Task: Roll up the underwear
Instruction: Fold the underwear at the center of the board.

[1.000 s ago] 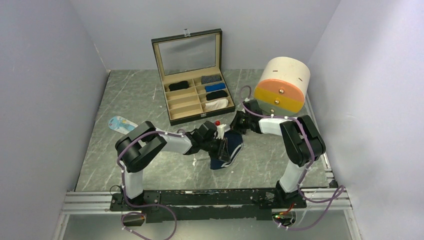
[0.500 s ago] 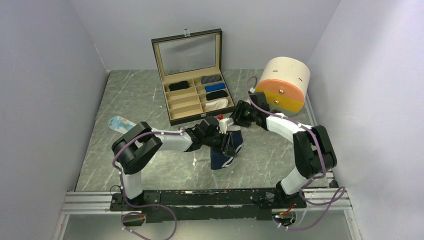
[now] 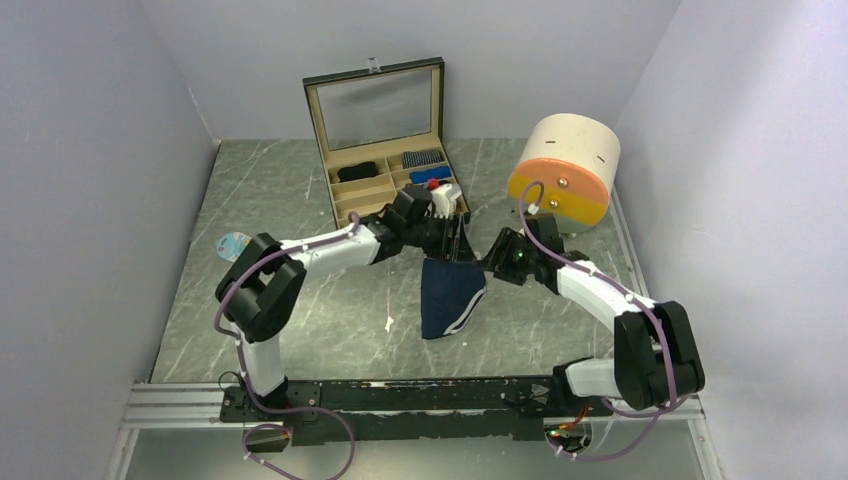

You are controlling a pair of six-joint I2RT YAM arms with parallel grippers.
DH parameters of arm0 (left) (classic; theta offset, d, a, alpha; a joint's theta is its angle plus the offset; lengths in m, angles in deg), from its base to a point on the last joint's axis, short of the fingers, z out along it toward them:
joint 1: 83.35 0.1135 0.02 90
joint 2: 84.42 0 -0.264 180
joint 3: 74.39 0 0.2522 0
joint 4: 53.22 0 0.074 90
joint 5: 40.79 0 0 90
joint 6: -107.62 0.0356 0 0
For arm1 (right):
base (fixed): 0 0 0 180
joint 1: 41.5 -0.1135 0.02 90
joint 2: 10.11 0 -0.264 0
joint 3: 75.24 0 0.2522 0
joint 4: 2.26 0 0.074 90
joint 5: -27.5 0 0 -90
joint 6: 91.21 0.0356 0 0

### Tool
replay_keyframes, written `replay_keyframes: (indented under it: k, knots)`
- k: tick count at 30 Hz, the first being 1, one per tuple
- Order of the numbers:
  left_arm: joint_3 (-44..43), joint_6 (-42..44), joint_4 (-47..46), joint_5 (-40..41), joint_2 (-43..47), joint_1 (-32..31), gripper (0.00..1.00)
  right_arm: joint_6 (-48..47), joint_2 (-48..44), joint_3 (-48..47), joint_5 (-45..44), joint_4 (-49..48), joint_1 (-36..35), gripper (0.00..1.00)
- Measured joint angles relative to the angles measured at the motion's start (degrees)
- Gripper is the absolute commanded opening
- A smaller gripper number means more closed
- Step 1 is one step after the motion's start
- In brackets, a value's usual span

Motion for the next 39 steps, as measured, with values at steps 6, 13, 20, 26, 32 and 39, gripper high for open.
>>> replay_keyframes:
  k: [6,13,20,26,32,39]
  knots:
    - [-10.5,1.2,6.2,2.4,-6.8,0.7,0.63,1.0,-1.6,5.4,1.4,-0.9,0.0,0.42]
    - [-21.2,2.7,15.1,6.7,-15.4,-0.7,0.68,1.7,-0.7,9.6,2.4,-6.4,0.9,0.38]
    - [-27.6,2.7,22.0,11.0,-20.9,-2.4,0.68,2.7,2.5,11.5,5.8,-13.4,1.7,0.27]
    - [-34.5,2.4,27.6,14.5,-25.3,-4.5,0.63,2.9,2.9,13.6,7.2,-17.6,2.0,0.23]
    - [-39.3,0.9,31.6,16.7,-28.7,-5.7,0.55,2.8,3.0,14.8,8.2,-20.0,2.3,0.21]
    - [-45.0,-1.5,35.2,18.2,-32.8,-5.7,0.46,2.2,3.0,15.3,8.3,-21.0,2.3,0.18]
